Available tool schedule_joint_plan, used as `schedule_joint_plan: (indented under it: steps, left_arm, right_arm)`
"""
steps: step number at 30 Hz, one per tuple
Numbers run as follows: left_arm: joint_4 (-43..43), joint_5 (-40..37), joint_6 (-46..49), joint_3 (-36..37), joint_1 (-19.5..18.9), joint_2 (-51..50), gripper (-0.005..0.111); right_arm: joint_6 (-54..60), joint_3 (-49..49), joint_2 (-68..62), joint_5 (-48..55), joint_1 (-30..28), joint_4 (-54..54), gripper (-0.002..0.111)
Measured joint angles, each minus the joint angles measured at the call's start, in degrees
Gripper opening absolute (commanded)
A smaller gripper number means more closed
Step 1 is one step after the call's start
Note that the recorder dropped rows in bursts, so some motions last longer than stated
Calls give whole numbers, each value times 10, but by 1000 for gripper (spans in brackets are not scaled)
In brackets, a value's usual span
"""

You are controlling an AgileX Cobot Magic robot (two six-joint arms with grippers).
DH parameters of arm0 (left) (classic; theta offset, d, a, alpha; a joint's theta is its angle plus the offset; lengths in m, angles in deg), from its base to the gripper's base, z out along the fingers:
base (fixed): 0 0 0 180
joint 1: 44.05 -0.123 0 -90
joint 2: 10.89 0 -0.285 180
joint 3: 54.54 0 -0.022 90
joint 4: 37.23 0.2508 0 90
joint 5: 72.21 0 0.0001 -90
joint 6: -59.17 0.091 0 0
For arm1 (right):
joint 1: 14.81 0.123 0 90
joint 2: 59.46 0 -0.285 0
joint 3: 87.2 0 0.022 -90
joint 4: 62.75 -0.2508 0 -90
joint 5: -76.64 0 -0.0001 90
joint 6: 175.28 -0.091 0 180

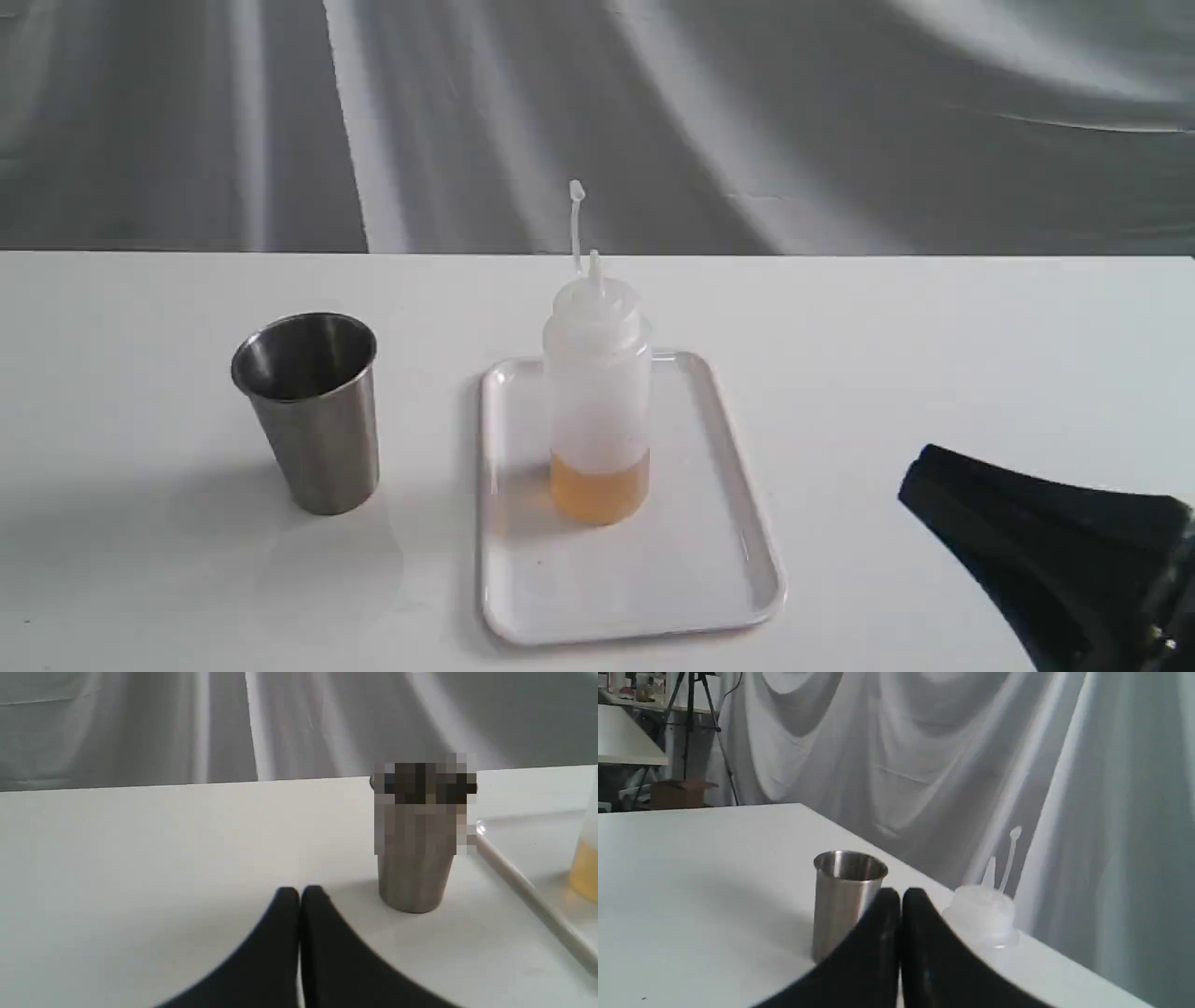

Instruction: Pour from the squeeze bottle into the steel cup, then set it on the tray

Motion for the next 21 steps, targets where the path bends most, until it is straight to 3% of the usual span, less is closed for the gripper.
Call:
schedule_joint_plan:
  steps: [12,21]
  left_arm:
    - [0,0,0,0,0,0,0]
    - [0,0,0,0,0,0,0]
  right_arm:
    - [0,0,198,130,0,-2,0]
    - [0,-1,275,237,0,-16,0]
